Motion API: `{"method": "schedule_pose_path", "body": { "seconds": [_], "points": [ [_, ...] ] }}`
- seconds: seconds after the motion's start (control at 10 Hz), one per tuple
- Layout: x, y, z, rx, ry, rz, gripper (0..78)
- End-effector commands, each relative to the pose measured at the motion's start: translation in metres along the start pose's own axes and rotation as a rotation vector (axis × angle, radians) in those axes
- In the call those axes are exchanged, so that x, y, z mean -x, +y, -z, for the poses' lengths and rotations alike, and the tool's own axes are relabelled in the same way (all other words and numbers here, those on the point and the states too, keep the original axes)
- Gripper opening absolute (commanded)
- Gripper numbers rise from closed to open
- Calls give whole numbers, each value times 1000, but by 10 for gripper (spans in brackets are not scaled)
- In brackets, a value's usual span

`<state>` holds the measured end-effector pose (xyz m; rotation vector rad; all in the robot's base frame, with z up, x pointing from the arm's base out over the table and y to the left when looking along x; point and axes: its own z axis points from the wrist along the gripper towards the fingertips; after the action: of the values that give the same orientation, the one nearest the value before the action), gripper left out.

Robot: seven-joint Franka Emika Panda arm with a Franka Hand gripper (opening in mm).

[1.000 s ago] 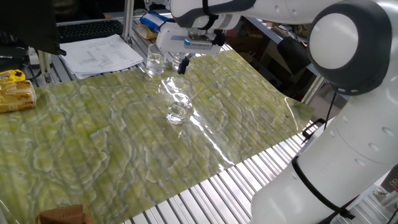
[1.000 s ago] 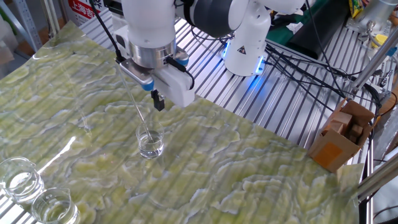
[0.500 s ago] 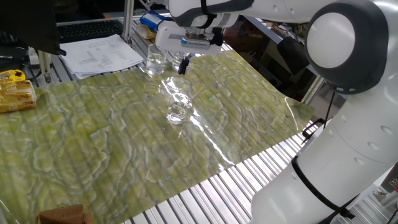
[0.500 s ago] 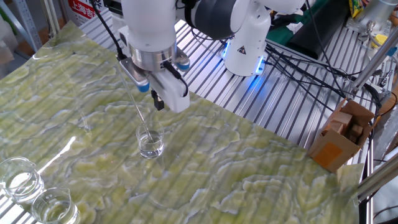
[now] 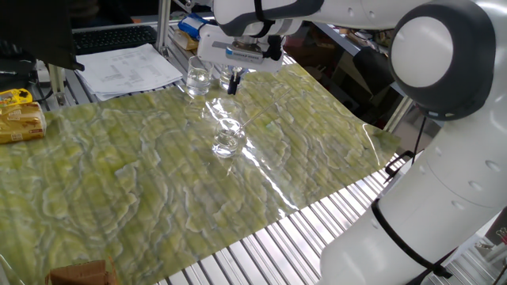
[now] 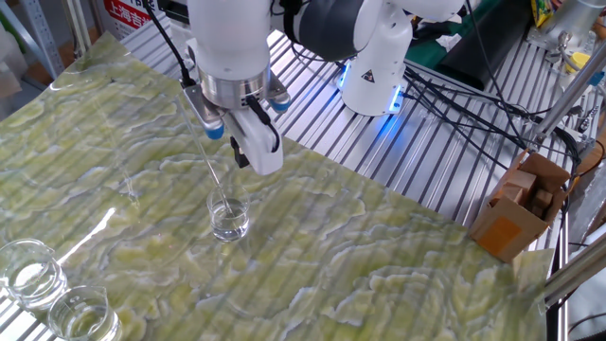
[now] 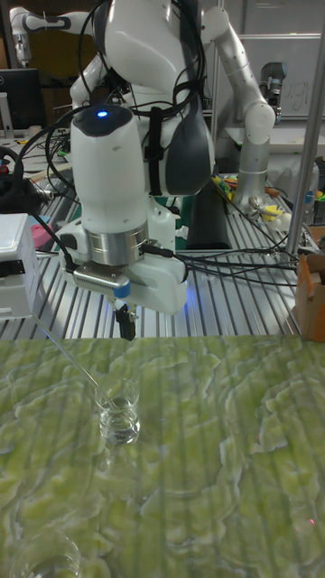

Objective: Stir the beaker with a glass rod

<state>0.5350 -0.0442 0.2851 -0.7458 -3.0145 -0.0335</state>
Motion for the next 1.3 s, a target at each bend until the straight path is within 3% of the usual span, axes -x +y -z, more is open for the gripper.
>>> {"method": "schedule_pose_path", "body": {
  "seconds": [0.1, 1.3],
  "points": [
    [2, -4, 4, 1, -6, 19, 0],
    [33, -65, 2, 3, -13, 147, 0]
  ]
}}
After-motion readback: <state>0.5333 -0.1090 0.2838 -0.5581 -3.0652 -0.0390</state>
